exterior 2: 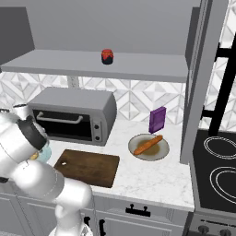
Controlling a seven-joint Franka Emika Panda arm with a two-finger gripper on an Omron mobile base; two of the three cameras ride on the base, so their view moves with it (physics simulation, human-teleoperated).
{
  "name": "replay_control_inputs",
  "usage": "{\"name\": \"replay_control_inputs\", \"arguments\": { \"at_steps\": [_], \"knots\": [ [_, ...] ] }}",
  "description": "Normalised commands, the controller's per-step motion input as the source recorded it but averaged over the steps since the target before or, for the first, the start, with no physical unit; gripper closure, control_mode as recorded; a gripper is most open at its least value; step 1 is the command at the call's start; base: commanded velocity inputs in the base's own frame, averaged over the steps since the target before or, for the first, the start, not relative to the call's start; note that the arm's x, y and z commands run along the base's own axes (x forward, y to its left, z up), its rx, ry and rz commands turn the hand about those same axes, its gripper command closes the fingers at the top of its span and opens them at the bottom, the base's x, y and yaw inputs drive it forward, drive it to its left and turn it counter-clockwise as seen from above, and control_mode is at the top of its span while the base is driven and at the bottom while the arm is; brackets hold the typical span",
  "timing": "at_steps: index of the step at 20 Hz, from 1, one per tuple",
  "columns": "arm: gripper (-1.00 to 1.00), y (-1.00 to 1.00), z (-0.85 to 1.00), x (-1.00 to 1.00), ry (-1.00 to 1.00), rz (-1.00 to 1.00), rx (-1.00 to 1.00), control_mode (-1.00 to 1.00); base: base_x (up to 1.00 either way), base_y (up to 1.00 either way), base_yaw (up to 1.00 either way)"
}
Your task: From the different types of pastries on the counter, select a croissant and place it on the cutting board. Then retrieve a jar of jam from the cabinet and place it alongside the croissant on the cutting board.
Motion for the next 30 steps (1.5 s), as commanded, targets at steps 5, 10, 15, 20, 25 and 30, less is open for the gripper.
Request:
{"name": "replay_control_inputs", "arguments": {
  "at_steps": [5, 10, 15, 20, 25, 30],
  "knots": [
    [-1.00, 0.18, -0.32, 0.19, 0.00, 0.00, 0.00, -1.00, 0.00, 0.00, 0.00],
    [-1.00, 0.00, -0.29, -0.01, 0.00, 0.00, 0.00, -1.00, 0.00, 0.00, 0.00],
    [1.00, -0.02, -0.21, -0.23, 0.00, 0.00, 0.00, -1.00, 0.00, 0.00, 0.00],
    [1.00, -0.44, 0.22, -0.28, -0.09, 0.00, 0.10, -1.00, 0.00, 0.00, 0.00],
    [1.00, -1.00, 0.69, -0.29, -0.12, -0.05, 0.11, -1.00, 0.00, 0.00, 0.00],
    [1.00, -1.00, 0.39, -0.05, -0.01, -0.08, 0.13, -1.00, 0.00, 0.00, 0.00]
  ]
}}
